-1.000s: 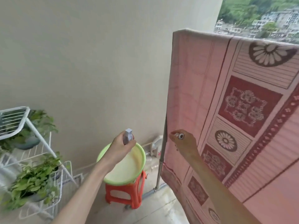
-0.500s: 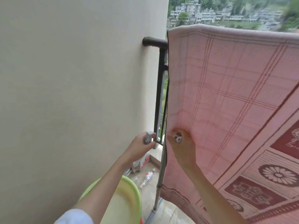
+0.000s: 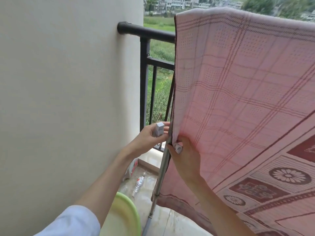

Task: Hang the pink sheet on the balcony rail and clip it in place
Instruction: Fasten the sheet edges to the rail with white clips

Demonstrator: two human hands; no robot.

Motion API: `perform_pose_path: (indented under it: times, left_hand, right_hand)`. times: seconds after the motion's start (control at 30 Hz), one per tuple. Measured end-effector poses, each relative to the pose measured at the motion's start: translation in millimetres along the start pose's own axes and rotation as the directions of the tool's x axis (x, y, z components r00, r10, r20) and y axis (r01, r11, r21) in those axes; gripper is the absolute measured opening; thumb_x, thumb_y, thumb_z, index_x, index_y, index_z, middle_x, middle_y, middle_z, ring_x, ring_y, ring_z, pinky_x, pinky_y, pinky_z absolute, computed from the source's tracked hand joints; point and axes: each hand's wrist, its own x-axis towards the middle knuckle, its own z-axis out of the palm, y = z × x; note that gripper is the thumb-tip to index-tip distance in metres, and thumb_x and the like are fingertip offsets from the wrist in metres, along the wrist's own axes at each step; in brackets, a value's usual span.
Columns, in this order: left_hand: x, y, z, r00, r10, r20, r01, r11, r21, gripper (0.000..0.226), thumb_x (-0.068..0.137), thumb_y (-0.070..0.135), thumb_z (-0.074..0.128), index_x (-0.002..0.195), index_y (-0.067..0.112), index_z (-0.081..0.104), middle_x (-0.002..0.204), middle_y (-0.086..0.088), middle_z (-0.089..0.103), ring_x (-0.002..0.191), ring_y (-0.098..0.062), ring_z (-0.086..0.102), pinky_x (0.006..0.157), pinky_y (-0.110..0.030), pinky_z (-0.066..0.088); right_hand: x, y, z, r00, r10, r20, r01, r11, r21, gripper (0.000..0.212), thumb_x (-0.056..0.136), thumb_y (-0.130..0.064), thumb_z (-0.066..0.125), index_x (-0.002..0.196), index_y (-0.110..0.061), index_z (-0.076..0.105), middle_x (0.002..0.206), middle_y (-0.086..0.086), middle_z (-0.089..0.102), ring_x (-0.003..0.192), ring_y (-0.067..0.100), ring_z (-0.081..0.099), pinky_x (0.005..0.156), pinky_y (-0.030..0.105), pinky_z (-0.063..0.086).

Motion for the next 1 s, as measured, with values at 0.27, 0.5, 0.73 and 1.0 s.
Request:
perform_pose_path:
  times: [0.27,0.5,0.73,1.0]
  left_hand:
    - [13,3,-17,0.996,0.077,0.054,-0.086,0.981,0.174,0.014,0.083,0.002,0.063,0.085,0.016,0.064,0.079,0.004,0.063,0.073,-0.002,0.062,0.07,-0.014,0.049]
    - [13,-13,-18,0.99,0.139,0.002,-0.137,0.969,0.208,0.01,0.089,0.01,0.058,0.083,0.002,0.057,0.069,-0.005,0.049,0.061,-0.014,0.044,0.059,-0.026,0.036]
    - [11,-10,-33,0.99,0.138,0.038,-0.142,0.982,0.126,0.001,0.089,0.002,0.055,0.089,0.001,0.055,0.079,-0.009,0.057,0.072,-0.015,0.061,0.071,-0.027,0.057]
    - [14,-16,-30,0.995,0.101,0.024,-0.102,0.994,0.049,0.011,0.09,0.002,0.053,0.08,0.007,0.052,0.079,-0.01,0.06,0.072,-0.014,0.065,0.065,-0.026,0.059]
  right_hand:
    - [-16,3,-1,0.983,0.149,-0.107,-0.147,0.989,0.028,0.008,0.084,-0.011,0.065,0.081,-0.005,0.061,0.062,-0.006,0.051,0.051,0.013,0.044,0.052,0.024,0.035]
    - [-47,-10,5,0.964,0.265,0.0,-0.264,0.964,-0.039,0.007,0.087,-0.013,0.061,0.089,-0.007,0.062,0.068,-0.001,0.059,0.056,0.014,0.053,0.054,0.019,0.041]
    - [-66,-23,-37,0.935,0.32,-0.154,-0.301,0.944,0.139,0.013,0.075,0.001,0.065,0.066,-0.007,0.06,0.053,0.0,0.049,0.049,0.006,0.039,0.047,0.013,0.026]
    - [-77,-53,-20,0.96,0.259,0.103,-0.276,0.938,0.21,0.02,0.082,-0.006,0.064,0.07,-0.017,0.053,0.055,-0.013,0.046,0.052,0.004,0.041,0.052,0.015,0.031]
